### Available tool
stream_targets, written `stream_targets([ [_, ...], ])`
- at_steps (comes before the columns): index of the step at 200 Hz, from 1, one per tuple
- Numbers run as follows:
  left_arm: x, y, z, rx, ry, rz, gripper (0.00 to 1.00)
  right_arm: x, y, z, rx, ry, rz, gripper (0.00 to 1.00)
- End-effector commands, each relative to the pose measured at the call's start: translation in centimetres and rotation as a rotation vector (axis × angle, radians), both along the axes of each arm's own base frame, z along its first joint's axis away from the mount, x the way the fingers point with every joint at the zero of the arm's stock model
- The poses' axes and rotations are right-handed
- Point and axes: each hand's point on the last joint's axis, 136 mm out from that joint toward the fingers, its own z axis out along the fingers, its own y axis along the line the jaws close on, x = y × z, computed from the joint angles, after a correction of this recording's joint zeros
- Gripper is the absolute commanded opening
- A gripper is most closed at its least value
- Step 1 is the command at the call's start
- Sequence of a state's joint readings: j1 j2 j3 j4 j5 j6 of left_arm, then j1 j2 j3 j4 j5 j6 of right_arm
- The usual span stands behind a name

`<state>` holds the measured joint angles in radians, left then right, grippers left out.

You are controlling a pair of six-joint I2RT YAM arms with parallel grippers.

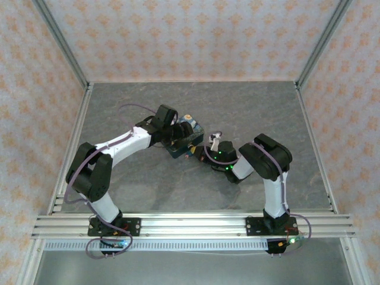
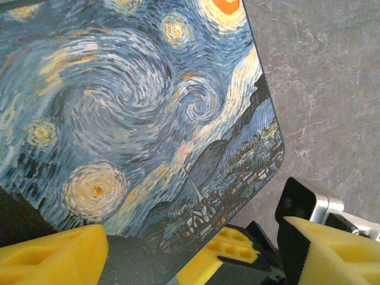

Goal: Unlock a padlock with a key

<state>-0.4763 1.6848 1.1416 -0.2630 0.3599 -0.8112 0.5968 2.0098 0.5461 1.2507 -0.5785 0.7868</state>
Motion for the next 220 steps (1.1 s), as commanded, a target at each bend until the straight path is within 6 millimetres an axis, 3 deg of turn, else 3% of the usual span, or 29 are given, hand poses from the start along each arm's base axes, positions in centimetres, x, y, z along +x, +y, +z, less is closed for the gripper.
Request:
stream_targets([
  [1,-2.2,1.1,-2.8,0.056,0.095,0.002,0.78,1.3,-0.6,2.9,0.061,-0.062,-0.064,0.00],
  [62,-2.6,1.3,-3.1,0.060,0.101,0.005,0.78,1.8,-0.8,3.8,0.089,-0.054,-0.090,0.00],
  [115,-2.2,1.1,-1.9,0.045,0.072,0.008,0.78,1.5,-1.8,4.0,0.040,-0.062,-0.120,0.00],
  [176,-0.9,0.8,2.2,0.020,-0.021,0.005,0.81,0.6,-4.2,5.2,-0.007,-0.055,-0.182,0.00],
  [220,-0.8,2.4,5.5,0.057,-0.135,0.038,0.84,-1.3,-5.8,7.1,-0.154,-0.077,-0.160,0.00],
])
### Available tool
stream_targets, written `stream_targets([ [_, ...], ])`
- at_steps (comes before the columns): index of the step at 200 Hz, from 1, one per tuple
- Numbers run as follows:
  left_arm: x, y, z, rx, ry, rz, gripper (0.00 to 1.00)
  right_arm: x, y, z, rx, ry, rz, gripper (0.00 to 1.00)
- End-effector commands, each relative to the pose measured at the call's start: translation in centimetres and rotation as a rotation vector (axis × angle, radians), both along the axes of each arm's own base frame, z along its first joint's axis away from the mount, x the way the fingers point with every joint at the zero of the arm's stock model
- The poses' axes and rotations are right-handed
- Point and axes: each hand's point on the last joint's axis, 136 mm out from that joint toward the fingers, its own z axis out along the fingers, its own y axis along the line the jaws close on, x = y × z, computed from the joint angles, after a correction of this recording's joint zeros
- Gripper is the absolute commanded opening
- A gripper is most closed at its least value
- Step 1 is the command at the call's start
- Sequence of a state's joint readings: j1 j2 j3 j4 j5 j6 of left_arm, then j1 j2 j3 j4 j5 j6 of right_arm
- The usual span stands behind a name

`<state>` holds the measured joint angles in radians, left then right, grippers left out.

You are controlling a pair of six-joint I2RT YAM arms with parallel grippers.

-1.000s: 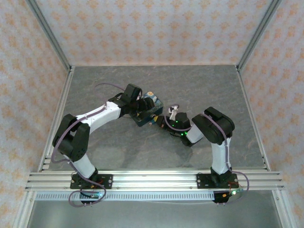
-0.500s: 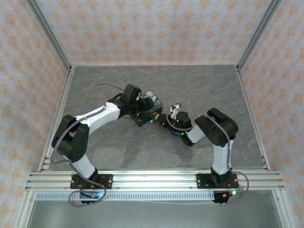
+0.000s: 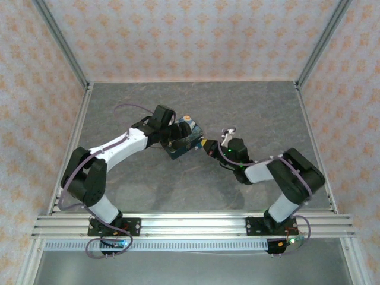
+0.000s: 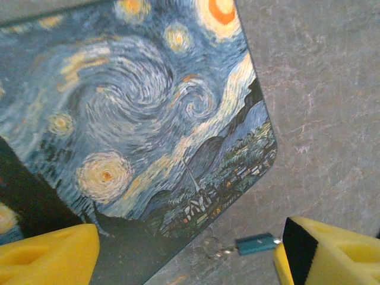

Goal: Unlock a padlock with a key

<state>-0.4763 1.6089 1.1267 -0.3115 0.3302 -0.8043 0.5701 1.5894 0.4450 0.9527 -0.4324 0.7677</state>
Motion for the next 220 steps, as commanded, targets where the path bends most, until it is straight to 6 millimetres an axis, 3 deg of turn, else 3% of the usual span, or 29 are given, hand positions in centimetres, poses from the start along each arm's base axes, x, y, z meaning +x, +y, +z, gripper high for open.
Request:
stream_targets([
  [1,0.1,1.4,3.8,0.039,-0.114,0.025,0.84,-1.0,-1.5,0.6,-0.123,-0.014,-0.001,0.00],
  [37,-0.7,4.1,6.3,0.089,-0.246,0.087,0.91,-3.3,-3.8,2.2,-0.294,-0.013,0.013,0.00],
  [60,-1.6,6.3,7.8,0.115,-0.345,0.150,0.95,-4.8,-5.2,4.3,-0.367,-0.030,0.024,0.00],
  [80,-2.9,8.5,9.0,0.139,-0.415,0.213,0.97,-6.3,-6.5,4.6,-0.462,0.031,0.046,0.00],
  [128,-6.6,13.0,11.7,0.190,-0.582,0.303,1.00,-11.0,-8.4,2.0,-0.580,0.324,0.140,0.00],
  [177,-9.0,14.2,13.0,0.207,-0.691,0.271,1.00,-15.0,-8.4,-1.4,-0.564,0.550,0.211,0.00],
  [220,-9.6,14.6,12.7,0.213,-0.698,0.270,1.00,-15.7,-7.8,-4.0,-0.607,0.632,0.260,0.00],
])
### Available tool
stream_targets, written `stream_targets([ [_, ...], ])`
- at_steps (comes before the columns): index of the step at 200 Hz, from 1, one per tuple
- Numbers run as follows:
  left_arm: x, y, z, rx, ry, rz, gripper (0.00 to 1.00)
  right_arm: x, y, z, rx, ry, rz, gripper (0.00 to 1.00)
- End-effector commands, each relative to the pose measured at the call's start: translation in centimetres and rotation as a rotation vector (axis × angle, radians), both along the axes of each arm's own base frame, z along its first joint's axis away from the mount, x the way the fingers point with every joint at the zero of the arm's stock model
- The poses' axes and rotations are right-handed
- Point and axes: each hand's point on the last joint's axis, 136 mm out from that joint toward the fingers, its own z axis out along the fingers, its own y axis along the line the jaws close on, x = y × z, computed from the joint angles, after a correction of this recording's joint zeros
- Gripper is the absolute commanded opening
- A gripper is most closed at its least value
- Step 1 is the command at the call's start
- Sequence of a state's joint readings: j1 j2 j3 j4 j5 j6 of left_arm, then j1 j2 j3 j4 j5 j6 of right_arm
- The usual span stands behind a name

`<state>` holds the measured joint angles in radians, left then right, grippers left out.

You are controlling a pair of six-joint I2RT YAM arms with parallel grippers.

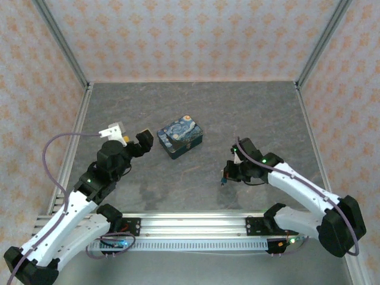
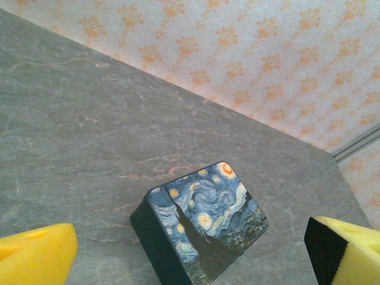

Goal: Unlock a padlock with a key

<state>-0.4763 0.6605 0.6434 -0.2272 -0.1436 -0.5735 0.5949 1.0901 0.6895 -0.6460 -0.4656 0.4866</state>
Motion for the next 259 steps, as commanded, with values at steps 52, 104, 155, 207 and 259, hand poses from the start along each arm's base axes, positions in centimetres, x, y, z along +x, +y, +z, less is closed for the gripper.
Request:
stream_targets([
  [52,-0.2,0.1,-0.3,0.046,-0.014,-0.015,1.00,0.6,1.5,-4.2,-0.103,0.105,0.047,0.00],
  [104,-0.1,-0.1,-0.2,0.039,-0.010,-0.020,1.00,2.0,1.8,-5.2,-0.118,0.080,0.027,0.15],
  [155,0.6,0.0,-0.6,0.020,0.059,0.025,1.00,4.4,0.3,-2.2,-0.184,-0.090,-0.003,0.34],
  [207,1.8,0.0,0.5,0.039,0.070,0.047,1.00,7.9,-4.3,5.4,-0.247,-0.425,-0.163,0.54],
  [259,3.2,4.0,1.9,0.115,0.051,0.239,1.00,10.5,-10.4,13.6,-0.403,-0.849,-0.293,0.91],
])
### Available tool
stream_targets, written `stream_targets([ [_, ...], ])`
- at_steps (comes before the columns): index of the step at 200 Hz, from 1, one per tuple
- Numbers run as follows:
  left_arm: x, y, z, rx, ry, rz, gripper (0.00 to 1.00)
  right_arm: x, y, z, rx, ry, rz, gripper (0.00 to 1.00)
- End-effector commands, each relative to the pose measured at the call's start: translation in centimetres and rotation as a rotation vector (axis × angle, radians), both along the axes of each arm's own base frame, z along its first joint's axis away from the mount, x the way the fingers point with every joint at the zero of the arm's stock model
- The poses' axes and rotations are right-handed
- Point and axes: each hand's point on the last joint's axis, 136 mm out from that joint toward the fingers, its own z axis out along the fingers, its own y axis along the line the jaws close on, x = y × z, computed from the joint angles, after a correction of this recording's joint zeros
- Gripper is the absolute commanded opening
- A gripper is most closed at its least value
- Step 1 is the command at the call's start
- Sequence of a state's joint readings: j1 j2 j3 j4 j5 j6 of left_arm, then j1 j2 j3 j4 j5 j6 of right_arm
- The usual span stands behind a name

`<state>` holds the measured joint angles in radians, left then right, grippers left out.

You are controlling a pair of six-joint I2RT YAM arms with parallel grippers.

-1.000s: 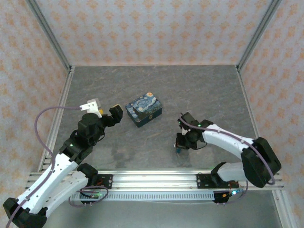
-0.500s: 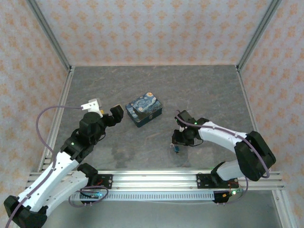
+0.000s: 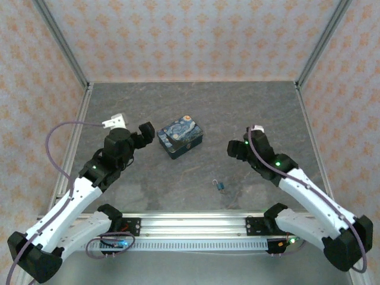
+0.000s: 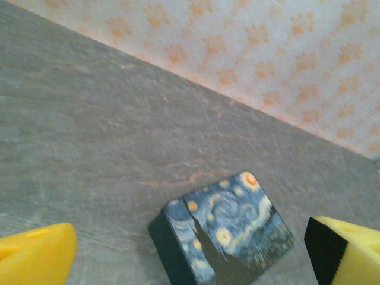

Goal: Unlock a padlock with a key

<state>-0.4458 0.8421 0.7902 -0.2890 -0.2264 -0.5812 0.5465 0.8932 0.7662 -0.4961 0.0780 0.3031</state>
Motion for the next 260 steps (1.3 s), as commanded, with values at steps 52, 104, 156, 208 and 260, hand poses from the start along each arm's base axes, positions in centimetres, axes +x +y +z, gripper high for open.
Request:
stream_targets([
  [52,1.0,5.5,2.8,0.278,-0.097,0.198,1.00,3.4,-8.8,3.5,-0.226,-0.311,-0.234,0.99],
  [104,1.7,6.4,-1.8,0.494,-0.019,0.188,1.00,5.6,-13.3,-2.2,-0.168,-0.364,-0.398,0.99],
  [156,1.9,8.7,-6.0,0.591,0.047,0.231,1.00,8.6,-11.8,-5.6,-0.198,-0.415,-0.264,0.99],
  [208,2.9,8.5,-8.4,0.576,0.033,0.185,1.00,10.6,-12.1,-8.4,-0.204,-0.397,-0.229,0.99],
  [260,3.8,7.5,-10.1,0.575,0.001,0.112,1.00,12.6,-13.7,-10.4,-0.139,-0.267,-0.255,0.99],
])
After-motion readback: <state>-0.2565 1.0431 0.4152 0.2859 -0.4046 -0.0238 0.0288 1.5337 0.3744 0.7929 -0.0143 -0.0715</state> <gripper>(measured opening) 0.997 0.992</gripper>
